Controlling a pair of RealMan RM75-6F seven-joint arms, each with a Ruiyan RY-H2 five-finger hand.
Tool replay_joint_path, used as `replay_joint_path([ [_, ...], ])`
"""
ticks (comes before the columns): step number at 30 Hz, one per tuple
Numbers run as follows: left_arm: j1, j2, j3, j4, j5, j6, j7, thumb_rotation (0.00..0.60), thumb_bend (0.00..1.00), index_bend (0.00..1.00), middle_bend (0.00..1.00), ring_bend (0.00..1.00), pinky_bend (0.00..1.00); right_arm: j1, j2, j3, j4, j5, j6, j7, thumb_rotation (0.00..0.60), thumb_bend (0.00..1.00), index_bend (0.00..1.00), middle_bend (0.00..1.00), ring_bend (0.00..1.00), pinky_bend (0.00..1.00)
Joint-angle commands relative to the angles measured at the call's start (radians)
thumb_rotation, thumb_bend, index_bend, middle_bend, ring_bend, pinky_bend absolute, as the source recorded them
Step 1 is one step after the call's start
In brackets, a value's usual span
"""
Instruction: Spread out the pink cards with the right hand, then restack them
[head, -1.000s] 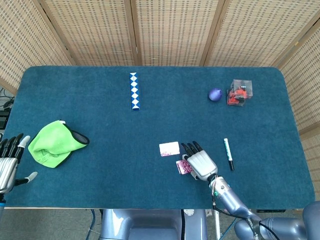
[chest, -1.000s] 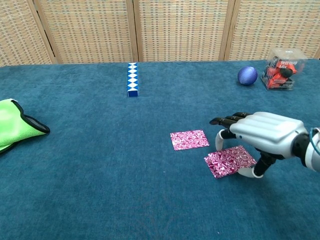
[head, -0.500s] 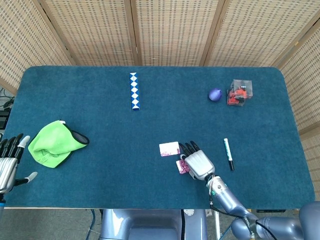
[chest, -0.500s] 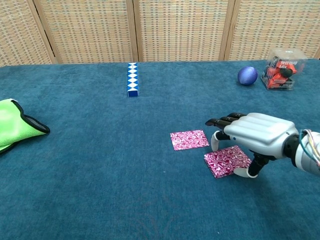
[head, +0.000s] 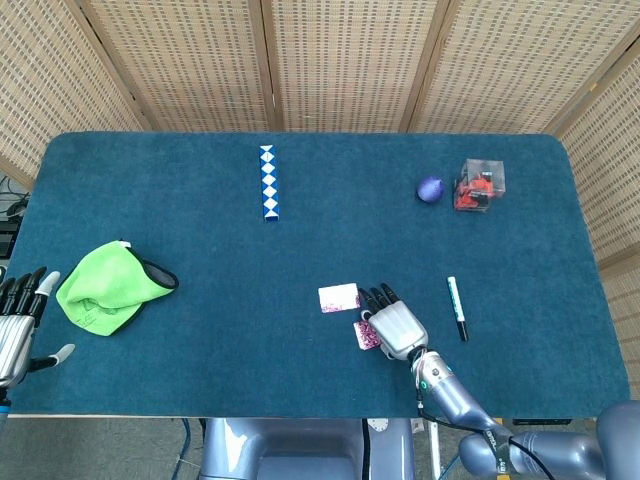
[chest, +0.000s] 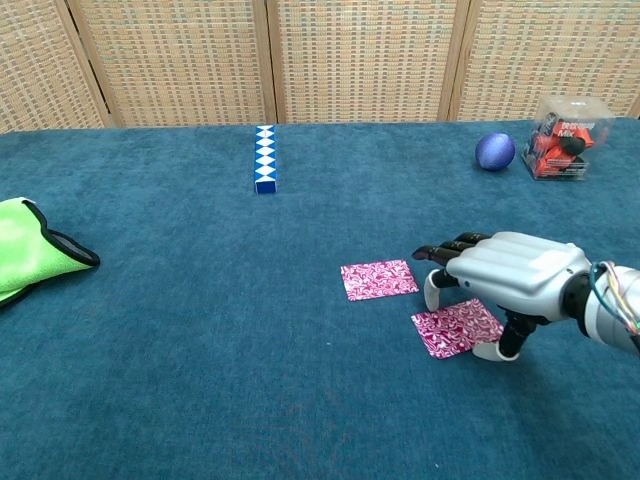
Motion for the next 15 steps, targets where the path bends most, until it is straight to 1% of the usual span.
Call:
replay_joint_path([
  [1, 0.0, 0.0, 0.0, 0.0, 0.0, 0.0, 0.001, 0.6, 0.0, 0.0, 0.0, 0.0, 0.0, 0.001, 0.005, -0.001, -0.005, 0.004, -0.002, -0.006, 0.6, 0.31, 0.34, 0.0, 0.0, 0.0],
  [9, 0.001, -0.002, -0.001, -0.001, 0.0, 0.003, 0.003, 0.6, 0.0, 0.0, 0.0, 0.0, 0.0, 0.0, 0.011, 0.003, -0.019, 0.008, 0.006, -0.012, 0.6, 0.31, 0.34, 0.0, 0.0, 0.0],
  [13, 0.001, -0.001, 0.0, 0.0, 0.001, 0.003, 0.001, 0.6, 0.0, 0.0, 0.0, 0.0, 0.0, -0.002, 0.035, 0.025, -0.07, -0.002, 0.025, 0.015, 0.6, 0.3, 0.34, 0.0, 0.0, 0.0],
  [15, 0.0, -0.001, 0.0, 0.0, 0.002, 0.002, 0.002, 0.6, 0.0, 0.0, 0.0, 0.0, 0.0, 0.005, 0.053, 0.048, -0.102, -0.005, 0.034, 0.022, 0.6, 0.3, 0.34, 0.0, 0.0, 0.0],
])
